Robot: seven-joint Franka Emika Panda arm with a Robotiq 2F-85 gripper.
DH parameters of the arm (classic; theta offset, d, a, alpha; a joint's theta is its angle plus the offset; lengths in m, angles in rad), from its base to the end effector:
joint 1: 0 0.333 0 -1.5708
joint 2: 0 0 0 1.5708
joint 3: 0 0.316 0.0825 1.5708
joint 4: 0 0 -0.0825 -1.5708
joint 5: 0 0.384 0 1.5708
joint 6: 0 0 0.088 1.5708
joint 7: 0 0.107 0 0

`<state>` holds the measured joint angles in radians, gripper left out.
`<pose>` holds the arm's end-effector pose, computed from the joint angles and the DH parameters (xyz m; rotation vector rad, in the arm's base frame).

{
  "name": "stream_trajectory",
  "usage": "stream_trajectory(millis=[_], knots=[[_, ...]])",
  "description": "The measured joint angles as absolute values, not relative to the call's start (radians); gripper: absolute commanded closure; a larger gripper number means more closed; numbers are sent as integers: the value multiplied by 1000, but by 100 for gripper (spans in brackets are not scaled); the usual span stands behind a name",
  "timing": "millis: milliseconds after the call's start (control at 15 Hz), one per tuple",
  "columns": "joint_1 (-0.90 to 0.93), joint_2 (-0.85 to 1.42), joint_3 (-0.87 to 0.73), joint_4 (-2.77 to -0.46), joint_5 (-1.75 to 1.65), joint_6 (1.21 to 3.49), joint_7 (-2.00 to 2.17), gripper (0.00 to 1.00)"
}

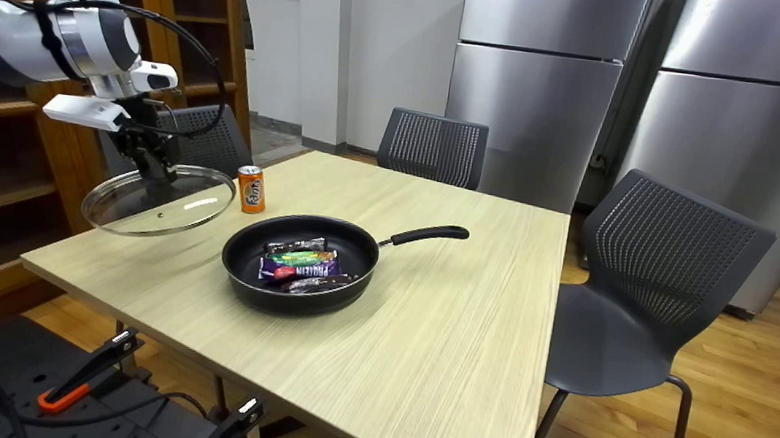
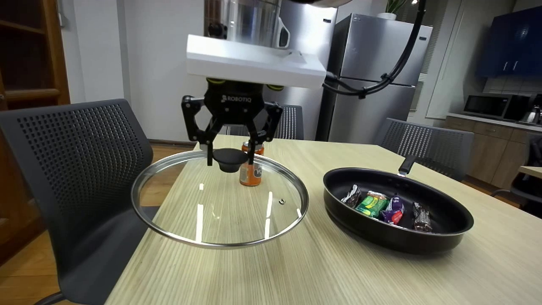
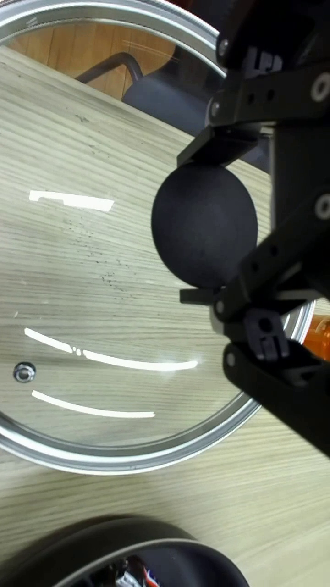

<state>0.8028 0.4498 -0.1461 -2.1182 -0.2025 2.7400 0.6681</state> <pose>0.4651 0.3698 0.2153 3.0884 0.2917 0.3602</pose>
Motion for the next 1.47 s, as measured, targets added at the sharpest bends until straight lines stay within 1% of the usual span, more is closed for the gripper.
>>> stream_trajectory(millis=[933, 1467], knots=[[799, 303, -146, -2225, -378, 2738, 796, 61], [737, 220, -140, -2294, -484, 2735, 923, 61]])
